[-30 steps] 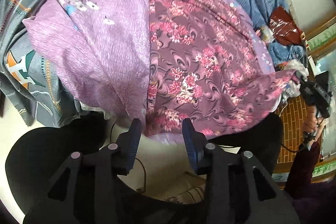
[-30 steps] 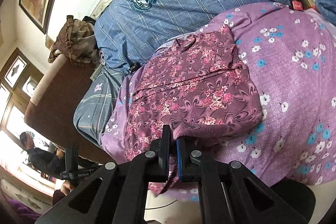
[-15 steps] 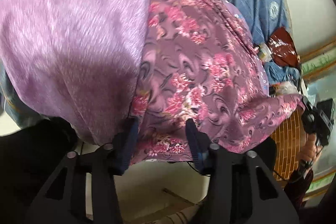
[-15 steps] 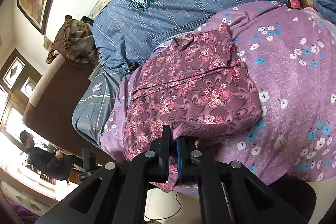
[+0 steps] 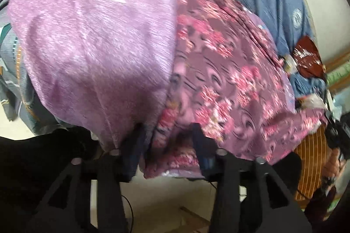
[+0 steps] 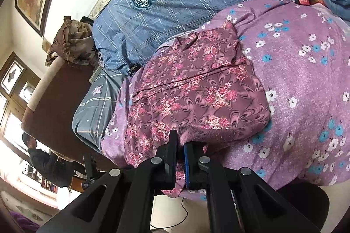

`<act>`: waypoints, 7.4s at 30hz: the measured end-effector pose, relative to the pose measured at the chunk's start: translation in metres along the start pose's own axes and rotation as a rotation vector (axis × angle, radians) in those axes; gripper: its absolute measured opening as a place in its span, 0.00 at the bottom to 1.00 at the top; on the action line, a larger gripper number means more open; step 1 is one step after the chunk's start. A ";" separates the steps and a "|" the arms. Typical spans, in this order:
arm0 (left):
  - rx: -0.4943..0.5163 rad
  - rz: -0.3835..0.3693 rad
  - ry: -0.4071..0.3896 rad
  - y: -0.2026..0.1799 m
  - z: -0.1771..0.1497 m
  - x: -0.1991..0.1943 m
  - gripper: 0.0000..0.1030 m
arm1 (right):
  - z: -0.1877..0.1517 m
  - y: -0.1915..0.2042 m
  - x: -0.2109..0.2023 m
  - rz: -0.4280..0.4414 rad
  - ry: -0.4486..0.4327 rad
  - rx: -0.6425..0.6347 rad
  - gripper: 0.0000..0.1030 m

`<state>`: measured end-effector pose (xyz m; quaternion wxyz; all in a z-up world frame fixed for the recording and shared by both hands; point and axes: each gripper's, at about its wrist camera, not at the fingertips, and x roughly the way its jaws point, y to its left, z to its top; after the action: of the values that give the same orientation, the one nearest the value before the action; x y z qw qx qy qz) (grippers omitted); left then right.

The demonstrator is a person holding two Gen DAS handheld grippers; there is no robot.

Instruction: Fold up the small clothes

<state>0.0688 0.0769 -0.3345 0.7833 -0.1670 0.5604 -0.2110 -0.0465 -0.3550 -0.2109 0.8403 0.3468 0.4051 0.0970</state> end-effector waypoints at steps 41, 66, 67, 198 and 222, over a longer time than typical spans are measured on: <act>-0.250 -0.249 -0.181 -0.033 0.353 0.116 0.27 | 0.260 -0.133 0.167 -0.267 -0.256 0.313 0.32; -0.308 0.056 -0.267 -0.053 0.245 0.093 0.68 | 0.221 0.100 0.408 -0.270 0.192 -0.304 0.25; -0.327 0.042 -0.262 -0.049 0.246 0.094 0.68 | 0.238 0.097 0.410 -0.278 0.138 -0.271 0.25; 0.404 0.436 -0.282 -0.145 0.099 0.092 1.00 | 0.145 -0.029 0.163 -0.402 -0.077 -0.001 0.23; 0.353 0.508 -0.316 -0.134 0.120 0.064 1.00 | 0.169 0.091 0.362 -0.362 0.125 -0.325 0.23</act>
<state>0.1818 -0.0682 -0.2811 0.9047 0.0853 0.4107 -0.0744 0.3271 -0.2119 -0.3003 0.8620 0.1221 0.4910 0.0300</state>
